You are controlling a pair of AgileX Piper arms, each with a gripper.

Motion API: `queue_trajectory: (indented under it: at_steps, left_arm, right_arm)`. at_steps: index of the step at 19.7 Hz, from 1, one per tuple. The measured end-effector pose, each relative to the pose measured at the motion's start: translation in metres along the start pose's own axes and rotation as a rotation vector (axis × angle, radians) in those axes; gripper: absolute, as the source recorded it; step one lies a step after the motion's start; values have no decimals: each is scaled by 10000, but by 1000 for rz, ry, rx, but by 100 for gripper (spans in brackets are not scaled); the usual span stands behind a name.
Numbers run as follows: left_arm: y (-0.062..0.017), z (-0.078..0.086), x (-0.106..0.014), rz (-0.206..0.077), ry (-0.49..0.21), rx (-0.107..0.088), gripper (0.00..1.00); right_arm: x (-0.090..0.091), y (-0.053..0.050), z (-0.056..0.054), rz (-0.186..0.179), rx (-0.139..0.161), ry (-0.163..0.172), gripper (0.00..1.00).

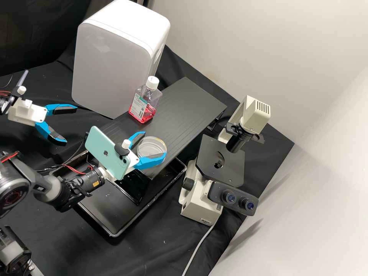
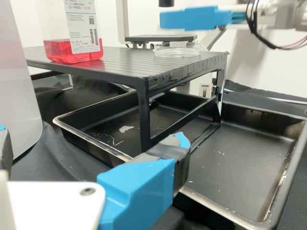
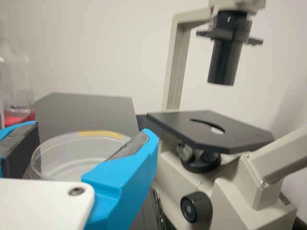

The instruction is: Remove the lid from the petri dish

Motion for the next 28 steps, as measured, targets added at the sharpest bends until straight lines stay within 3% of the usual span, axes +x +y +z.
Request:
queue_trajectory:
  at_steps: [2, 5, 11, 14, 17, 20, 28]
  left_arm:
    - [0, 0, 0, 0, 0, 0, 100]
    - [0, 0, 0, 0, 0, 0, 100]
    - [0, 0, 0, 0, 0, 0, 100]
    - [0, 0, 0, 0, 0, 0, 100]
    - [0, 0, 0, 0, 0, 0, 100]
    - [0, 0, 0, 0, 0, 0, 100]
    - [0, 0, 0, 0, 0, 0, 100]
  right_arm:
    - [-10, 17, -49, 14, 3, 26, 0]
    - [-15, -11, -87, 3, 6, 44, 0]
    - [-42, -162, -240, -61, 14, 110, 0]
    - [-42, -243, -253, -93, -10, 116, 0]
    - [-43, -310, -262, -121, -14, 120, 0]
    - [-42, -315, -258, -121, -33, 120, 0]
    - [-30, -341, -216, -124, -33, 92, 0]
